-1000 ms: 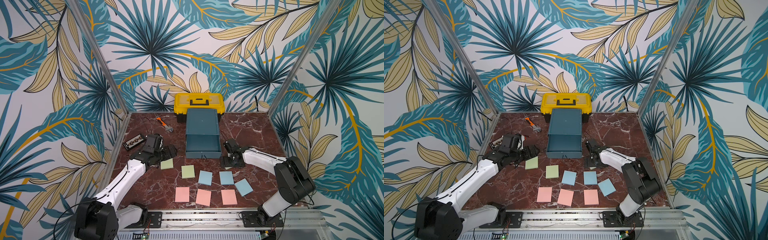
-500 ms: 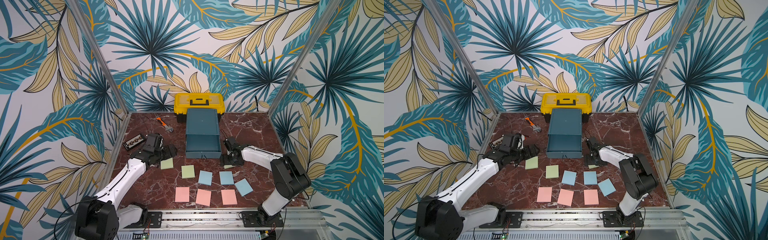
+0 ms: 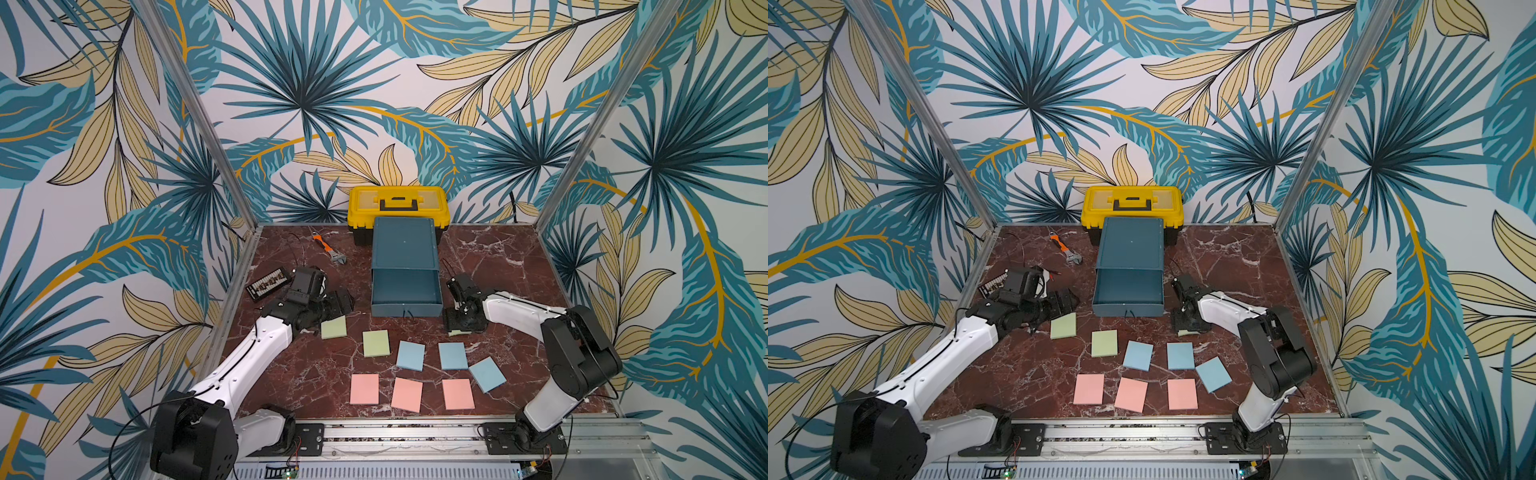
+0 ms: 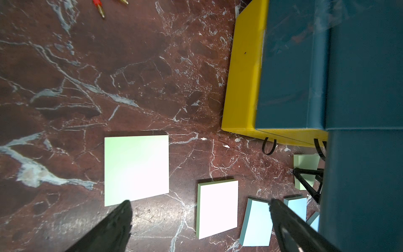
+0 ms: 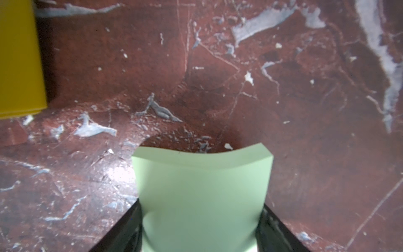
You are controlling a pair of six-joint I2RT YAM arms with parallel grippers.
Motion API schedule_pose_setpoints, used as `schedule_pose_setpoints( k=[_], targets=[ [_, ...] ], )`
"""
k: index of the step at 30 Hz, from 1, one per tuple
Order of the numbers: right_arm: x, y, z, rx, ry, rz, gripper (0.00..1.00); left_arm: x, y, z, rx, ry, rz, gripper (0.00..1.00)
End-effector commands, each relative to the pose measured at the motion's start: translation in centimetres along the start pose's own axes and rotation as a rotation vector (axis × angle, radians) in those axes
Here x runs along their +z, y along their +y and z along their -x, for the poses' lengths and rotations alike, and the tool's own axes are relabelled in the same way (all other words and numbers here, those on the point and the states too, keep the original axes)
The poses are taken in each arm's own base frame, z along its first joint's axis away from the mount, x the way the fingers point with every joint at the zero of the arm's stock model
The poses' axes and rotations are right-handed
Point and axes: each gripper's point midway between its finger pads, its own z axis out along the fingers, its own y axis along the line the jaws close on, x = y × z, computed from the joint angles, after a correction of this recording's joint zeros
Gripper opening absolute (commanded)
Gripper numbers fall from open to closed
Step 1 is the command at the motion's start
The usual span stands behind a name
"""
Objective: Please put the sticky notes in the drawer by color
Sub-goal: Pick up the sticky notes from the center of the board.
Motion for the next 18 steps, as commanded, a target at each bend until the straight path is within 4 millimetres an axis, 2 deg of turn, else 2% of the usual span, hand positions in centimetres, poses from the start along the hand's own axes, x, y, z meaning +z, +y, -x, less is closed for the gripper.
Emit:
schedule_pose_setpoints(
  k=[1,5,12,15,18],
  targets=[
    [-0.3,-0.4,-1.0,0.016,0.030,-0.006,0.73,-0.8,-0.4,1.1,0.012,-0.033,-0.004,1.00],
    [-2.9,-0.4,0.3,0.039,-0.018,0.004,0.72,-0.7,-0.4,1.1,0.013,-0.034,-0.005,1.00],
    [-12.4,-2.3,3.1,0.058,-0.205,-0.022,0.74,-0.5,-1.1,1.6,0.020,-0.043,-0.031,1.00],
    [-15.9,-2.1,3.7,0.055,-0.268,0.026,0.74,-0.4,-1.4,1.7,0.016,-0.044,-0.045,1.00],
    [-18.8,-0.7,4.6,0.060,-0.317,0.125,0.74,-0.3,-1.4,1.8,0.007,-0.047,-0.050,1.00]
  ],
)
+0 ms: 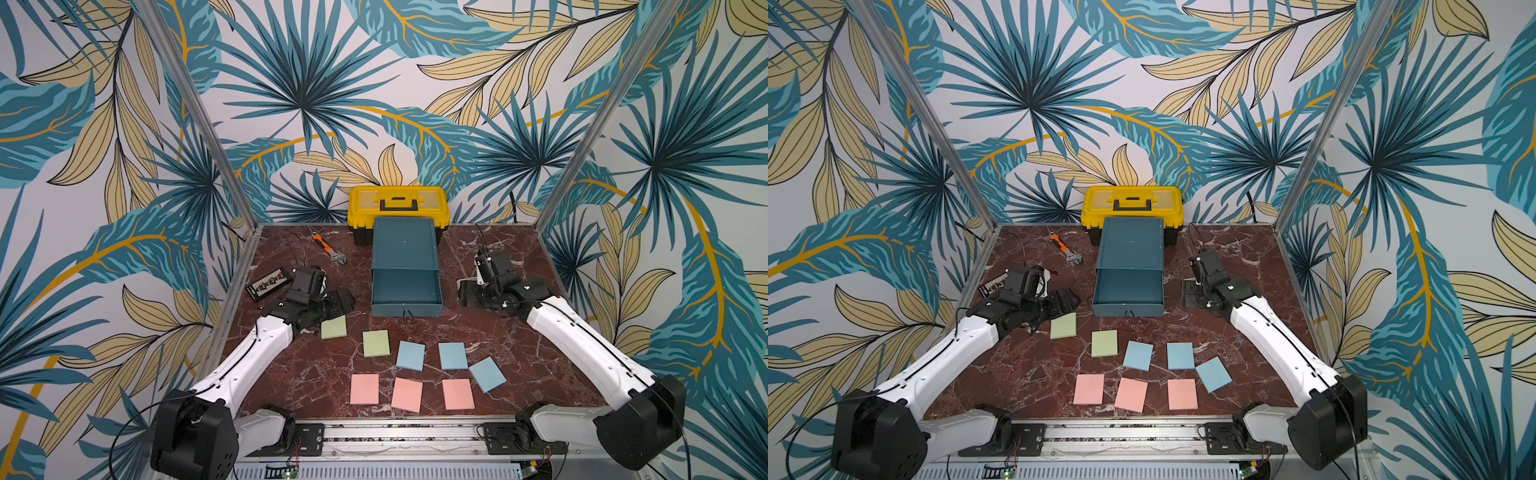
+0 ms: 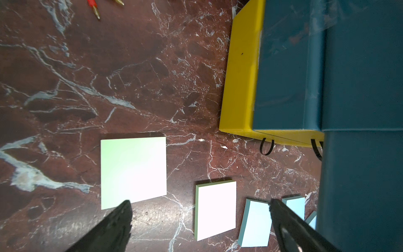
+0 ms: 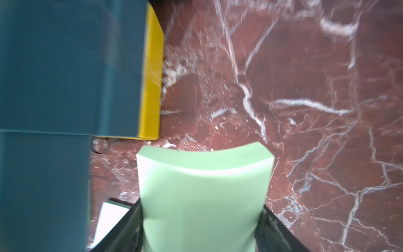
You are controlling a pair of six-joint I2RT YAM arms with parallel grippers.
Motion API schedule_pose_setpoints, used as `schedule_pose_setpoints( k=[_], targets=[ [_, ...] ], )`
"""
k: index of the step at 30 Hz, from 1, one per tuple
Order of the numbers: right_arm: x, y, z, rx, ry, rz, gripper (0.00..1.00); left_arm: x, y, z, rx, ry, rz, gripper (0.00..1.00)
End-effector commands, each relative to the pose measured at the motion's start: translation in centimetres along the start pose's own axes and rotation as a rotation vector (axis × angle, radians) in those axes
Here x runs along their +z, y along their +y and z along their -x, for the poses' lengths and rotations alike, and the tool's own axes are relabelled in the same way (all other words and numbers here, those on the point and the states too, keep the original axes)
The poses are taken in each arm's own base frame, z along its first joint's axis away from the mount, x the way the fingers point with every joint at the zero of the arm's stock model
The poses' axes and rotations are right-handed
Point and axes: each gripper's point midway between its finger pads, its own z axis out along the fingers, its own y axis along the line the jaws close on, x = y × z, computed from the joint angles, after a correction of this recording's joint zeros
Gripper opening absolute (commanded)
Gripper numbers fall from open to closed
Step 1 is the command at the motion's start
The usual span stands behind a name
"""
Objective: Please put the sticky notes in the drawer by color
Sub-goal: Pick up the sticky notes from the center of the board, then place the sticky notes in the drawer.
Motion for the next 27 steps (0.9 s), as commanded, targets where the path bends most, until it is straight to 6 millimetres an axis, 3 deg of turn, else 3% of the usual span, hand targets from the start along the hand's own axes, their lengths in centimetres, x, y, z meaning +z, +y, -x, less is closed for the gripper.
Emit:
schedule_pose_setpoints(
  k=[1,8,15,21,27],
  targets=[
    [-1.7,1.1,0.0,0.005,0.033,0.063,0.74,-0.5,-1.1,1.7,0.000,-0.048,-0.032,1.00],
    [-5.3,8.0,3.9,-0.007,-0.036,0.289,0.74,-0.4,-1.2,2.0,-0.024,-0.058,-0.035,1.00],
    [-4.9,14.9,4.7,-0.089,-0.006,0.393,0.74,-0.8,0.2,1.5,-0.025,-0.037,0.052,1.00],
    [-3.6,16.9,4.2,-0.108,0.061,0.387,0.74,-1.3,1.0,0.9,-0.035,-0.024,0.083,1.00],
    [-2.7,17.1,2.6,-0.121,0.118,0.351,0.74,-1.3,1.1,0.5,-0.041,-0.018,0.080,1.00]
  ],
)
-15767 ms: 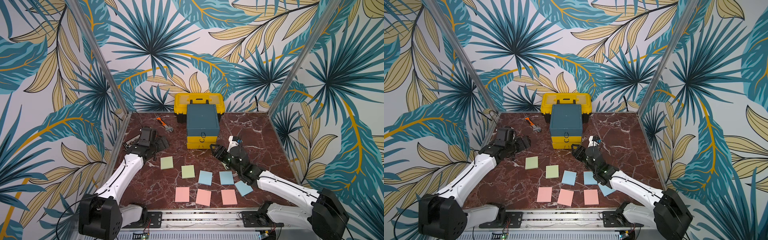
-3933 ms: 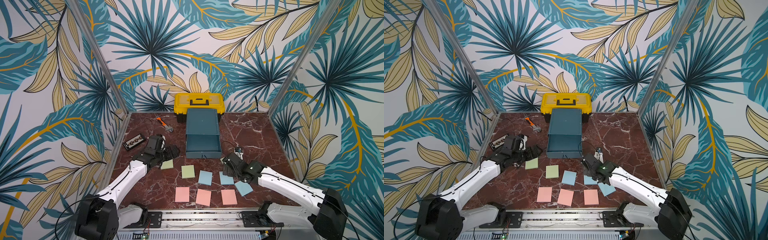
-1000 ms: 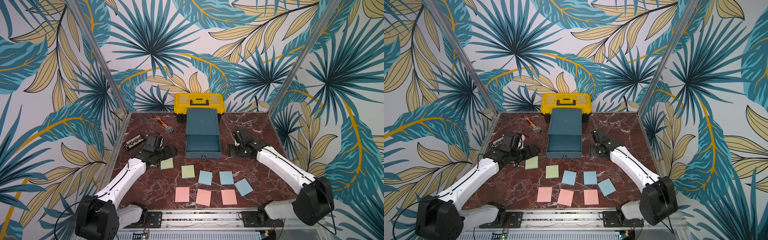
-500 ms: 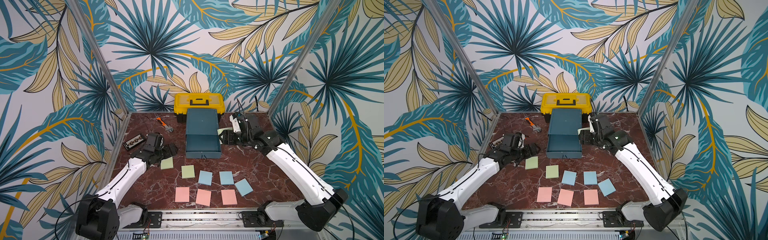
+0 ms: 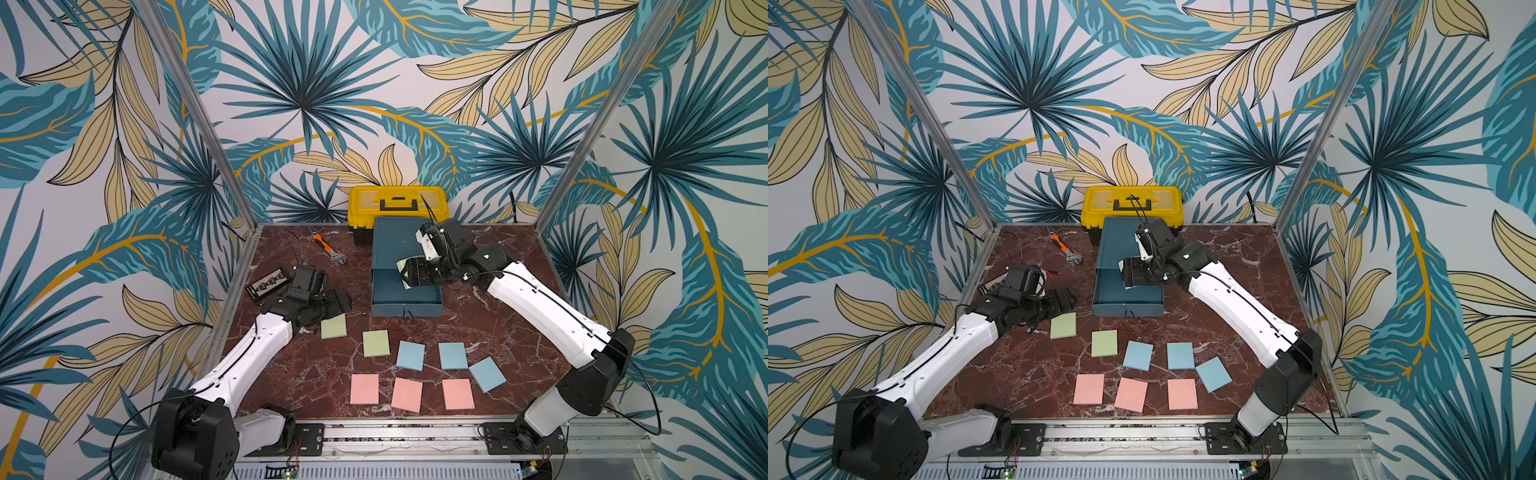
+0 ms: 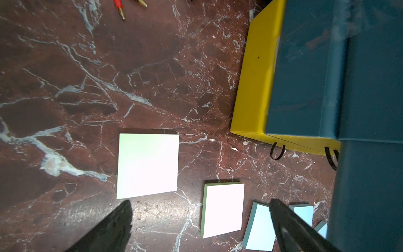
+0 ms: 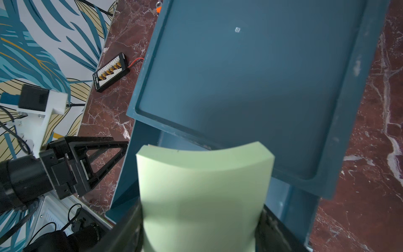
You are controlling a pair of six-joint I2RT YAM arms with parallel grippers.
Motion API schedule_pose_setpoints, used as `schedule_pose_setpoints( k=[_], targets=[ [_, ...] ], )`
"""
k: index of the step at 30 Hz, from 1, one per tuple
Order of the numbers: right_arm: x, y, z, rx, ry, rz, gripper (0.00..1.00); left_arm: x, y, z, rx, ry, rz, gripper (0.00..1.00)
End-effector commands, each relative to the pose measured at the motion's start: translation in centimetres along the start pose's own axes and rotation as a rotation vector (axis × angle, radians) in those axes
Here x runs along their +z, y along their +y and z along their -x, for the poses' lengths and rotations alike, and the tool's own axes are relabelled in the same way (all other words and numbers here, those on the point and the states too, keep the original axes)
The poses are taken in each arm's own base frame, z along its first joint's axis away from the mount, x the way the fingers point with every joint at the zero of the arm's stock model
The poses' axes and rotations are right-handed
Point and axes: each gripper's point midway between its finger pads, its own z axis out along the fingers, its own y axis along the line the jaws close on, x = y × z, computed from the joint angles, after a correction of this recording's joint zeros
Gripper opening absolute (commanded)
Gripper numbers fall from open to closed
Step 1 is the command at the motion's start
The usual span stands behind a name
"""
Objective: Please put the sticky notes in the drawer by color
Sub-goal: Place the sticky notes in the drawer.
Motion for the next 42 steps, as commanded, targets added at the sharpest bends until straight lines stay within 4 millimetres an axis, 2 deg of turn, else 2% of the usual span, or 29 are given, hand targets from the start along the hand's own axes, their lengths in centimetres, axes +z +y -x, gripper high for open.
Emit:
schedule_pose_setpoints(
  k=[1,11,16,21,24,31,35,38,42],
  targets=[
    [0.0,0.4,-1.0,0.002,0.032,-0.011,0.74,-0.6,0.2,0.2,-0.008,-0.017,-0.002,1.00],
    [2.6,-0.6,-2.2,0.009,0.047,-0.067,0.74,0.0,0.7,-0.3,-0.010,-0.005,0.009,1.00],
    [2.8,-0.7,-2.4,0.006,0.054,-0.073,0.77,0.0,0.9,-0.5,-0.008,0.000,0.011,1.00],
    [1.8,-0.1,-1.3,-0.004,0.013,-0.054,0.81,0.1,1.3,-0.8,-0.006,0.020,0.039,1.00],
    [1.3,0.6,-0.5,-0.017,-0.012,-0.026,0.89,0.2,1.9,-1.0,-0.009,0.036,0.074,1.00],
    [0.8,1.4,0.2,-0.027,-0.022,0.003,0.94,0.5,2.9,-1.7,0.002,0.090,0.137,1.00],
    [-1.5,1.5,1.3,-0.049,-0.092,0.008,0.95,0.3,4.2,-1.5,0.021,0.107,0.243,1.00],
    [-3.3,1.2,2.3,-0.061,-0.161,-0.007,0.96,0.6,4.4,-1.2,0.067,0.118,0.298,1.00],
    [-4.0,0.6,2.4,-0.067,-0.197,-0.026,0.97,2.1,5.1,-1.3,0.142,0.190,0.416,1.00]
  ],
)
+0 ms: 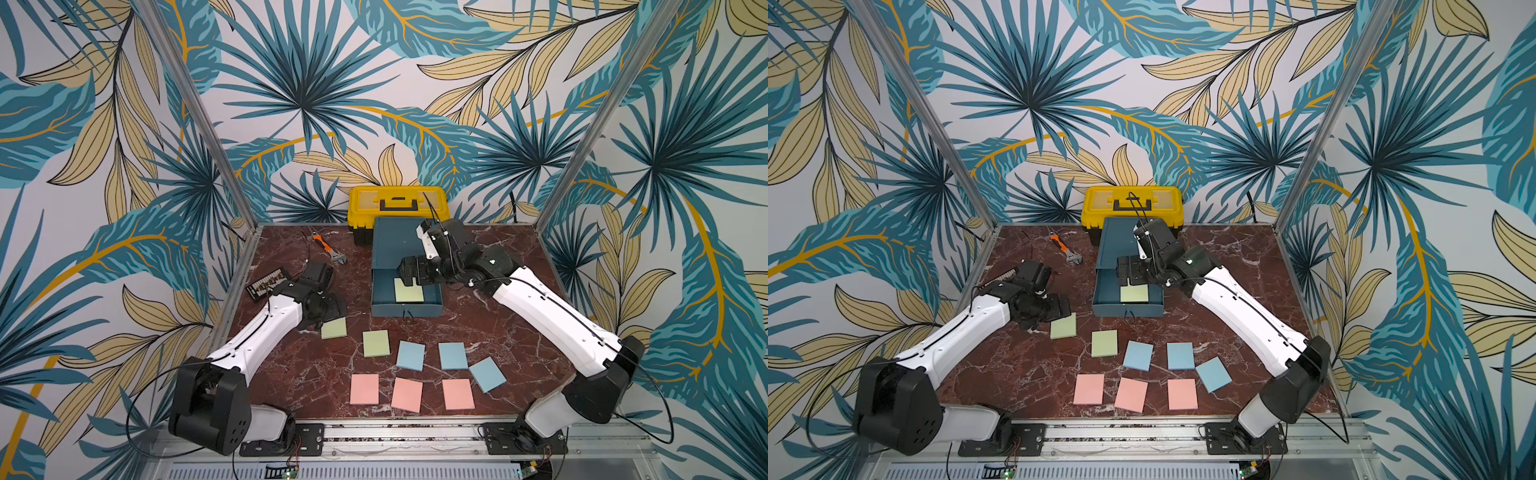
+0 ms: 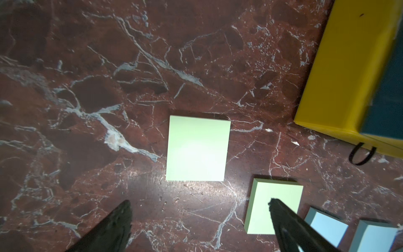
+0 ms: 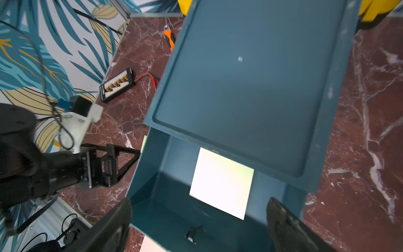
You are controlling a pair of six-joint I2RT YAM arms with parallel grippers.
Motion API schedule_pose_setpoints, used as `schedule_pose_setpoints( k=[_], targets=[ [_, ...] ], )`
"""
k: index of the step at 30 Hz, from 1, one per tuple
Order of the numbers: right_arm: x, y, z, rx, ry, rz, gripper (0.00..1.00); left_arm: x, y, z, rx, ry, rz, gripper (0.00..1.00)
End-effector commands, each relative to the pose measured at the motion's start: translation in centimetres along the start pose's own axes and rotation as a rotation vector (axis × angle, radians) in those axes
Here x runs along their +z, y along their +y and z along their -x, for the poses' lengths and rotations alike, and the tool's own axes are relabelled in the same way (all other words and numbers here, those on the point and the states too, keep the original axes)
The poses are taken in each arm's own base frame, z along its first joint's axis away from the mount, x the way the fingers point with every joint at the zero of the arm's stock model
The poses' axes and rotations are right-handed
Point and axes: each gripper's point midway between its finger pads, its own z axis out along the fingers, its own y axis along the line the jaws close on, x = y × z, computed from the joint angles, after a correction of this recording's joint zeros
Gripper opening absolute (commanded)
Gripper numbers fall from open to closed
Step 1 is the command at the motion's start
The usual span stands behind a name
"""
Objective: Please put the sticky notes in the drawer by color
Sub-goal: Place the sticky notes in the drawer, then pick up the sticky notes from the center of the board.
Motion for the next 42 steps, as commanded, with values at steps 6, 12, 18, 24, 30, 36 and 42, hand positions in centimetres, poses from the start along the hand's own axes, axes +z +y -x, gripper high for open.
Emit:
schedule_pose_setpoints(
  k=[6,12,18,24,30,36,42],
  targets=[
    [0.4,-1.3,-1.1,-0.013,-0.014,-0.048,0.99,3.9,-0.2,-0.2,0.104,0.098,0.107,1.00],
    [1.1,-1.6,-2.2,-0.016,0.007,-0.049,0.99,5.6,-0.3,0.0,0.104,0.107,0.111,1.00],
    [1.9,-1.8,-2.5,-0.026,0.020,-0.061,0.99,7.8,-1.0,-1.0,0.117,0.150,0.068,1.00],
    [2.7,-2.0,-2.8,-0.025,0.035,-0.074,0.99,8.9,-0.4,-1.3,0.115,0.157,0.090,1.00],
    [3.4,-2.0,-3.0,-0.019,0.049,-0.079,0.99,9.6,0.2,-1.3,0.094,0.166,0.097,1.00],
    [4.1,-2.1,-3.2,-0.014,0.063,-0.090,0.99,10.8,0.9,-2.0,0.065,0.196,0.086,1.00],
    [4.4,-2.2,-3.1,-0.017,0.069,-0.100,0.99,11.3,0.8,-2.5,0.053,0.210,0.073,0.99]
  ],
)
